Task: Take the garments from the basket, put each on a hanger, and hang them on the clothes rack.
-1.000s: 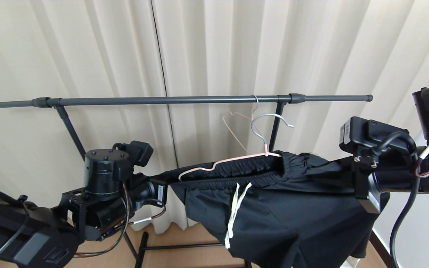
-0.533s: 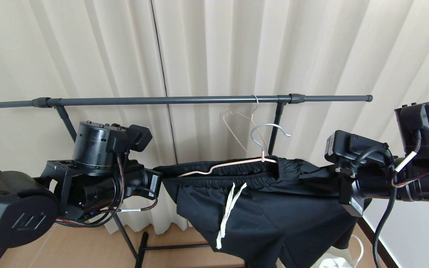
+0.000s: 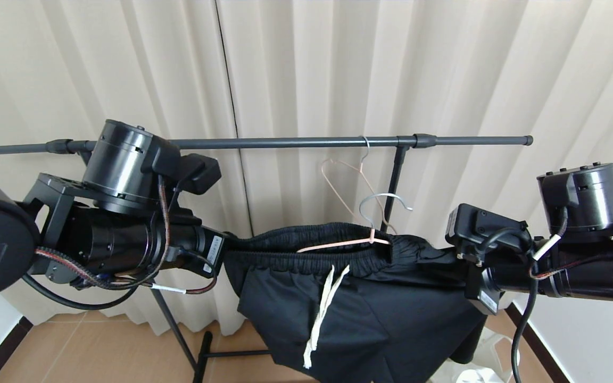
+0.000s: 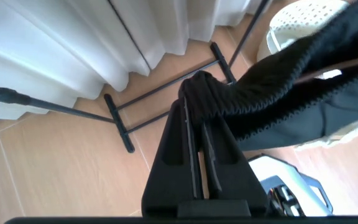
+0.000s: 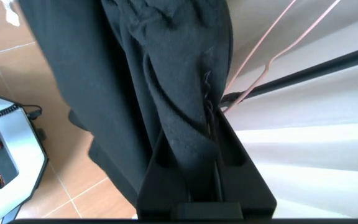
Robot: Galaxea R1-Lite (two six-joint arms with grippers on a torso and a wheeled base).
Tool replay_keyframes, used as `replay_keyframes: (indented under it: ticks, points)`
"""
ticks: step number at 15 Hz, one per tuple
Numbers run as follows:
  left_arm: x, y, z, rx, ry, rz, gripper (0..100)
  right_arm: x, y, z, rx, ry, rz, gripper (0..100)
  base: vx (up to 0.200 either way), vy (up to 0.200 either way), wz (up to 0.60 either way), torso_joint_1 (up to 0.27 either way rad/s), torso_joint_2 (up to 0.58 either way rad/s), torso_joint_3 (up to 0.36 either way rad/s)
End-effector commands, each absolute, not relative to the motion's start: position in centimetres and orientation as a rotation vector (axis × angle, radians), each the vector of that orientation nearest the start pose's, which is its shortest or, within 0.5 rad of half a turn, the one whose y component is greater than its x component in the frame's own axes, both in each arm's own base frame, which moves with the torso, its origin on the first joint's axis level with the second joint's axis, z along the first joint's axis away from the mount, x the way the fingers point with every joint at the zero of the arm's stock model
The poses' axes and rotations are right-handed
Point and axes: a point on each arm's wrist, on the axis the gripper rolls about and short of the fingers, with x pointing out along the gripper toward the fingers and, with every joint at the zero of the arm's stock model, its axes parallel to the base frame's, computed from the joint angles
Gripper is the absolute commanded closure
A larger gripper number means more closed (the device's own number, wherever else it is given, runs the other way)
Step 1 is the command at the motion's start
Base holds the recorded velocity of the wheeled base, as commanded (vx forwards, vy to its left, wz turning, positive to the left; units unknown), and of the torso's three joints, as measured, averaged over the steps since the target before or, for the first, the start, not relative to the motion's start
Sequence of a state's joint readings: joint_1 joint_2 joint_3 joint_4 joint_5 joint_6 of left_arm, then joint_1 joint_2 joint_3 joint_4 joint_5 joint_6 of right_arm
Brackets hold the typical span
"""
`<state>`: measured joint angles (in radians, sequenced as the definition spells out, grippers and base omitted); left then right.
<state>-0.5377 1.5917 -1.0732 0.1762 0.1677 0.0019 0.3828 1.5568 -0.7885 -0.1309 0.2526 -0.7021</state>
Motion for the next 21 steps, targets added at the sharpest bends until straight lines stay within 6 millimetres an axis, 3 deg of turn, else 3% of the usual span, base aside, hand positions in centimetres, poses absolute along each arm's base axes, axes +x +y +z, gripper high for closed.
replay_keyframes:
  ticks: [1, 5, 8, 13, 18, 21]
  points:
    - [23.6, -14.3, 23.0, 0.238, 0.625, -0.378, 100, 24.0, 10.2, 16.1, -0.703, 0.442, 0.813, 100, 0.0, 0.0, 0.0, 0.0, 0.0, 0.0]
    - [23.0, -15.0, 24.4, 0.251, 0.63, -0.409, 100, 24.8, 10.7, 14.9, -0.717, 0.461, 0.797, 100, 0.0, 0.0, 0.0, 0.0, 0.0, 0.0]
    - [22.6, -15.5, 24.4, 0.264, 0.656, -0.427, 100, 25.2, 11.6, 14.6, -0.715, 0.434, 0.806, 100, 0.0, 0.0, 0.0, 0.0, 0.0, 0.0]
    - [22.1, -15.9, 23.8, 0.289, 0.707, -0.443, 100, 24.7, 13.7, 14.4, -0.455, 0.461, 0.786, 100, 0.0, 0.0, 0.0, 0.0, 0.0, 0.0]
    - [22.2, -16.2, 23.5, 0.252, 0.729, -0.432, 100, 24.8, 14.0, 14.1, -0.458, 0.437, 0.78, 100, 0.0, 0.0, 0.0, 0.0, 0.0, 0.0]
    - [22.2, -15.9, 24.6, 0.241, 0.716, -0.423, 100, 25.2, 13.6, 13.0, -0.533, 0.475, 0.707, 100, 0.0, 0.0, 0.0, 0.0, 0.0, 0.0]
